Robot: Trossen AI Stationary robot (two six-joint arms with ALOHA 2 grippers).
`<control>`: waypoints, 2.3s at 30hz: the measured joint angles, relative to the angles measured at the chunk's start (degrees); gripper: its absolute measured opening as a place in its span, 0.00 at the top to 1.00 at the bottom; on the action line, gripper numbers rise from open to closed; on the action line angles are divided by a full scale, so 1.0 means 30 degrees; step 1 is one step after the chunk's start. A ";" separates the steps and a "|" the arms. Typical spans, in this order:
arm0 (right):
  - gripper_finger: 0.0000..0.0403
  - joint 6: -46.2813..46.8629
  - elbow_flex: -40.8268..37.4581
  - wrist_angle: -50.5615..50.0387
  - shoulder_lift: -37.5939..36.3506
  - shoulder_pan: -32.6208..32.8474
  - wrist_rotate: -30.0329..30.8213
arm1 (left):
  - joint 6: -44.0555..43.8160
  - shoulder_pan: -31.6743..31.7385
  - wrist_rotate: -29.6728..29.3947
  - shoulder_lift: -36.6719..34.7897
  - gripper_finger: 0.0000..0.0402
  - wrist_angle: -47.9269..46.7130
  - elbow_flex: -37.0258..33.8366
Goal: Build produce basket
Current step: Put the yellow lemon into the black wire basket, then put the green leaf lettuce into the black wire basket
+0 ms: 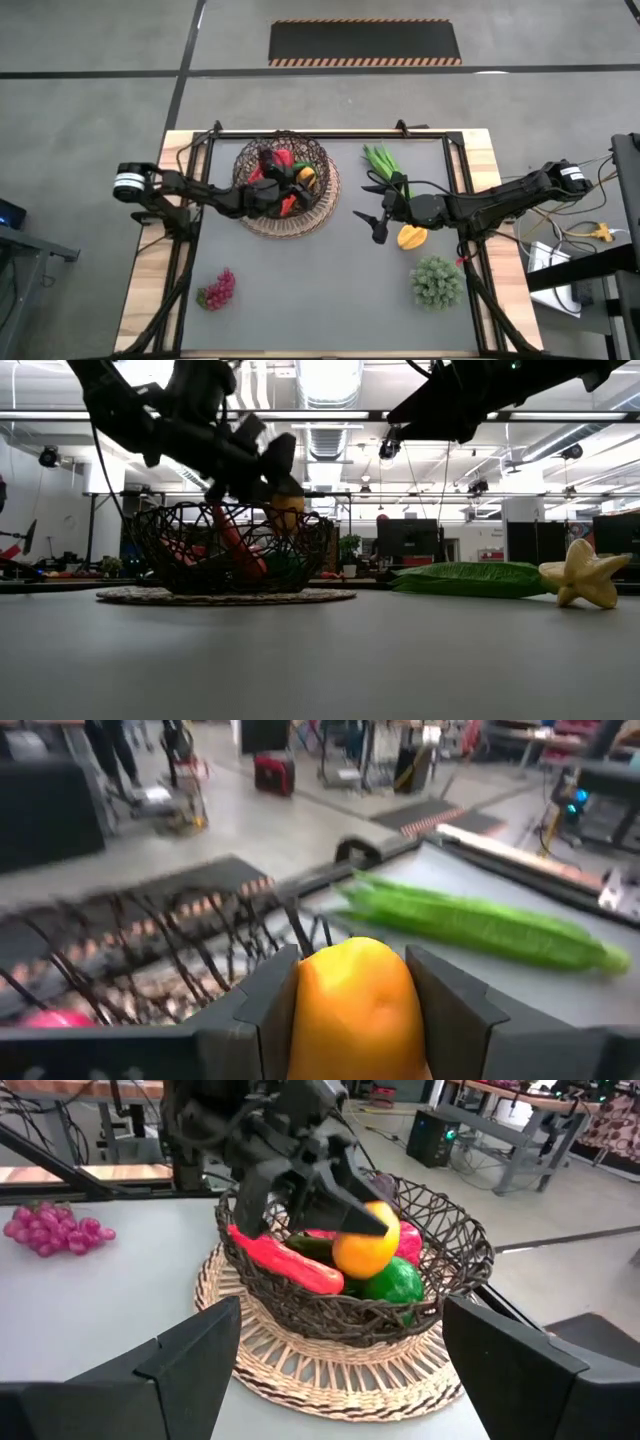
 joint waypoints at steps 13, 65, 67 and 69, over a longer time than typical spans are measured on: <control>0.19 0.0074 0.0000 -0.0055 0.0000 0.0000 0.0000 | -0.1346 0.0733 0.1336 0.1325 0.60 -0.1403 0.0081; 0.19 0.2504 -0.0022 -0.1137 0.0015 0.0000 -0.0051 | -0.0476 -0.1662 0.5328 -0.5272 0.27 -0.1236 0.0059; 0.19 0.3137 -0.0022 -0.1242 0.0020 0.0000 -0.0063 | 0.0253 -0.2857 0.5400 -0.5747 0.27 -0.1128 0.0037; 0.19 0.3740 -0.0022 -0.1332 0.0131 0.0000 -0.0058 | 0.1104 -0.4078 0.5445 -0.6032 0.27 -0.1127 0.0030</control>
